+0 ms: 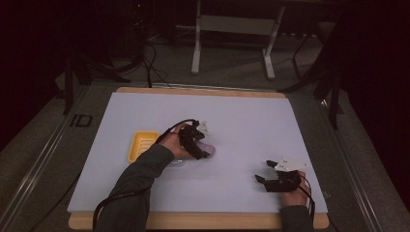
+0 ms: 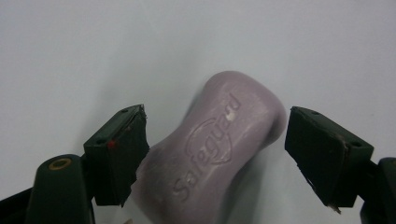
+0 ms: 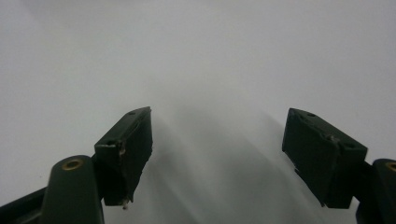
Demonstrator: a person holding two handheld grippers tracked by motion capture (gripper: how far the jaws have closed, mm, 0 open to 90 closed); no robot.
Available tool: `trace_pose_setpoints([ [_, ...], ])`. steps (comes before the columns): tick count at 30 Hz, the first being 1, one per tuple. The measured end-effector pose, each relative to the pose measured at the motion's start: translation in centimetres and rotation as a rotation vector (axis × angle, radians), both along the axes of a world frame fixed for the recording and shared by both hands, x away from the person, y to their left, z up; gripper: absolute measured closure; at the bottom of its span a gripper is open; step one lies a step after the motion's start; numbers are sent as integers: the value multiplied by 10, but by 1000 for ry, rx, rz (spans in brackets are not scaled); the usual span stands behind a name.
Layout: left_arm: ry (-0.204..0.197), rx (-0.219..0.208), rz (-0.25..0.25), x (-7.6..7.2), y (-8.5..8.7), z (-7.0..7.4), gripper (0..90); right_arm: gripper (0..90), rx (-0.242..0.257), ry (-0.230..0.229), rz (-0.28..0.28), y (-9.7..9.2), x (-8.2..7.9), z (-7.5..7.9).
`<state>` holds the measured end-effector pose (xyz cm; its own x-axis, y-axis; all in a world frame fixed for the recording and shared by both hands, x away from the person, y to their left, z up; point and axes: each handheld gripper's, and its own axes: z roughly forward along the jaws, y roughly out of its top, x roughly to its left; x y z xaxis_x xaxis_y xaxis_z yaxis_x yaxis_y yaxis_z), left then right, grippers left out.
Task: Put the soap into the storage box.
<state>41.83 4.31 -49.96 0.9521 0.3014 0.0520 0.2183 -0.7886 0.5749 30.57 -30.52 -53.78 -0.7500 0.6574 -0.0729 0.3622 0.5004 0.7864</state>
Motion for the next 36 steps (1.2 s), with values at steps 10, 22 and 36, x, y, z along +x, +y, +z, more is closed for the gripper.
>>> trace_pose_setpoints([
  [10,-8,55,-29,1,-9,-6,160,240,-2,-2,3,0,0,0],
  [22,-5,83,72,12,-15,-10,211,240,-3,-1,6,1,0,0],
  [36,135,174,152,25,-15,-7,431,240,-14,4,8,1,0,0],
])
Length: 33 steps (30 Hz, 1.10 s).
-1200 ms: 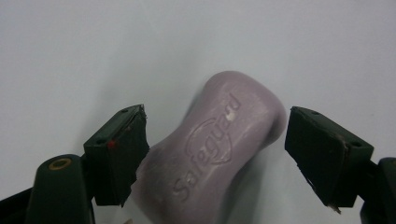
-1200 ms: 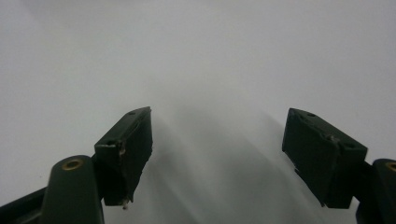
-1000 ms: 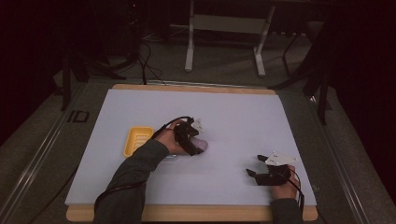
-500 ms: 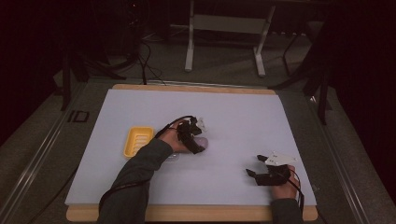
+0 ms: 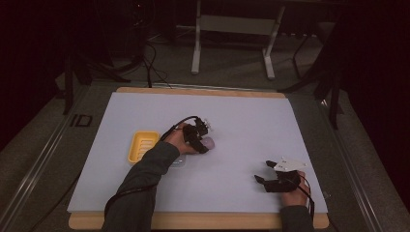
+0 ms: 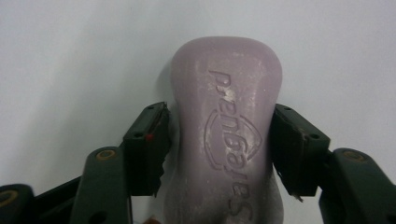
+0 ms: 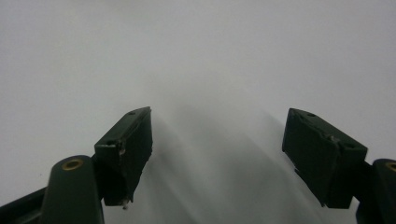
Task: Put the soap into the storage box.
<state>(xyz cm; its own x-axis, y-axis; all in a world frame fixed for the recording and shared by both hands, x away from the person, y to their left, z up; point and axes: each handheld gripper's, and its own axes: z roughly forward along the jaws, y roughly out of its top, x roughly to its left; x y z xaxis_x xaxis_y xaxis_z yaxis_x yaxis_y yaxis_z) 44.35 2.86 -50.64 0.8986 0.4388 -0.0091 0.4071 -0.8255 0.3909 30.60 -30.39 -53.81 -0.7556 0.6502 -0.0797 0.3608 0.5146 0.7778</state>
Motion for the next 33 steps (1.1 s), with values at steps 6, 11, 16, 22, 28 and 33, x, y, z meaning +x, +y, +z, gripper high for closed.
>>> trace_pose_setpoints([
  [6,49,31,19,2,-4,3,482,240,-1,1,2,0,0,0],
  [11,80,69,24,2,-7,5,487,240,-1,3,2,0,0,0],
  [16,104,95,27,3,-10,6,487,240,-1,7,0,1,0,0],
  [22,124,140,26,0,-15,8,486,240,-2,7,2,1,0,0],
  [28,121,193,-4,-3,-19,8,487,240,-11,7,4,1,0,0],
  [33,113,222,-8,-4,-24,8,490,240,-16,7,7,1,1,0],
])
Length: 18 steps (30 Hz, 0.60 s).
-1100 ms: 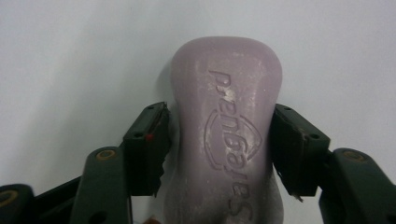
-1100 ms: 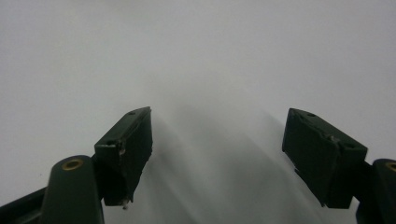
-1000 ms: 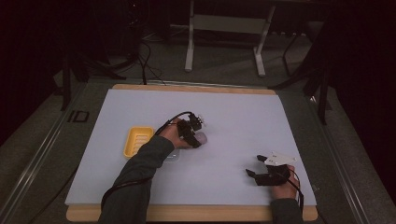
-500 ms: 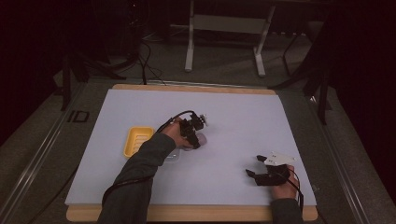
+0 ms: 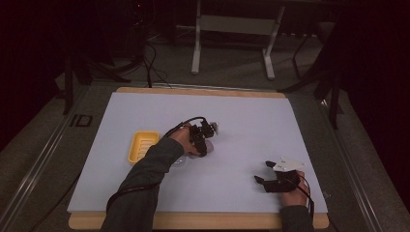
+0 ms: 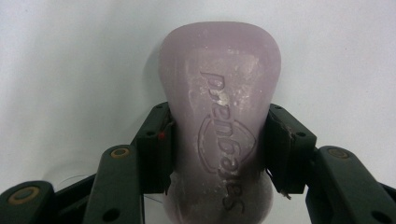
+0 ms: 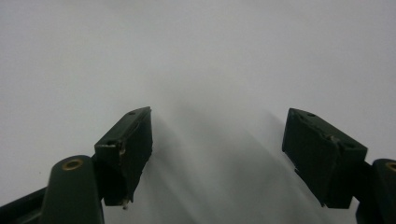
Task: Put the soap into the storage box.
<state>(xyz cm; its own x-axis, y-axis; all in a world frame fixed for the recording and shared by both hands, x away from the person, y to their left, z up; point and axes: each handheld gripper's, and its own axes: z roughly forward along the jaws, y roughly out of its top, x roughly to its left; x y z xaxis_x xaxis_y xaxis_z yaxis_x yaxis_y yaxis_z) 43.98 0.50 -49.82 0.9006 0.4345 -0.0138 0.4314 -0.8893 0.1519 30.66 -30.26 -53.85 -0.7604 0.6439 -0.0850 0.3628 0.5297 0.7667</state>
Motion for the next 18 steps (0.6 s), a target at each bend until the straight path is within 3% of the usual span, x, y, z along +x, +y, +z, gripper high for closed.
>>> trace_pose_setpoints([
  [18,0,-6,-9,-3,1,6,499,240,4,2,1,0,0,0],
])
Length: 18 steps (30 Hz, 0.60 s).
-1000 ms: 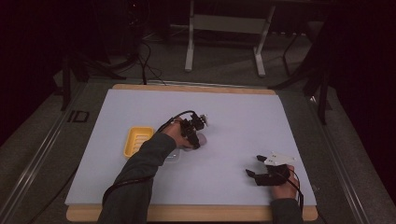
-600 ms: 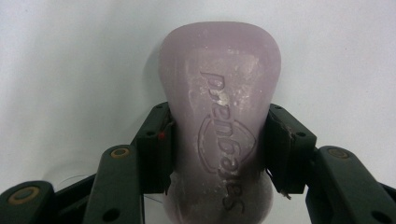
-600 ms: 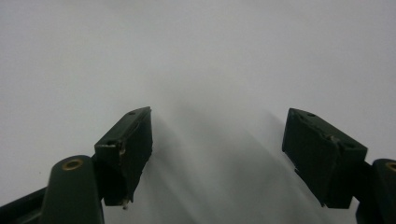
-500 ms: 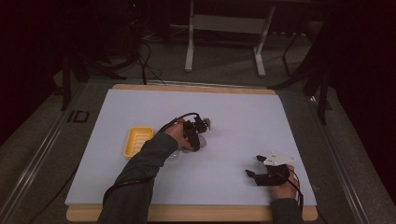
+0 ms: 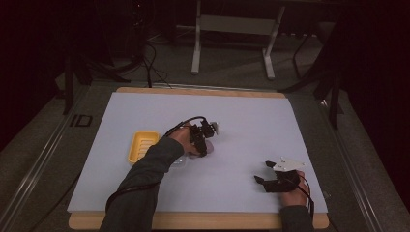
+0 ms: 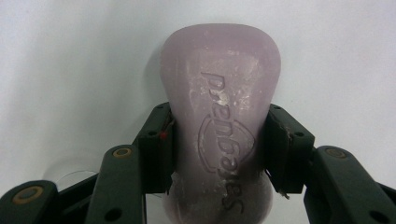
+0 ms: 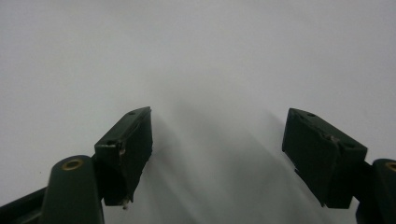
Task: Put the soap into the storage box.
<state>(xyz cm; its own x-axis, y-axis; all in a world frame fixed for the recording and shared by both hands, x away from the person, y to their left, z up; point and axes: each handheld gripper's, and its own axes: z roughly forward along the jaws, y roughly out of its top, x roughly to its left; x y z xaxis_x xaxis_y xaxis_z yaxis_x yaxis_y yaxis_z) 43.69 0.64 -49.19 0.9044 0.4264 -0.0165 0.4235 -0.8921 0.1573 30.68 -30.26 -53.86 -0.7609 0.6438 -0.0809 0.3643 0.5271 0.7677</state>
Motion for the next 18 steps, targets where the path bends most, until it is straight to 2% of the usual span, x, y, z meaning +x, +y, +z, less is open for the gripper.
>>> trace_pose_setpoints([
  [7,-13,4,-12,-1,4,5,499,240,1,2,-1,0,0,0],
  [18,-19,-11,2,-4,12,14,499,240,2,1,-3,0,0,0],
])
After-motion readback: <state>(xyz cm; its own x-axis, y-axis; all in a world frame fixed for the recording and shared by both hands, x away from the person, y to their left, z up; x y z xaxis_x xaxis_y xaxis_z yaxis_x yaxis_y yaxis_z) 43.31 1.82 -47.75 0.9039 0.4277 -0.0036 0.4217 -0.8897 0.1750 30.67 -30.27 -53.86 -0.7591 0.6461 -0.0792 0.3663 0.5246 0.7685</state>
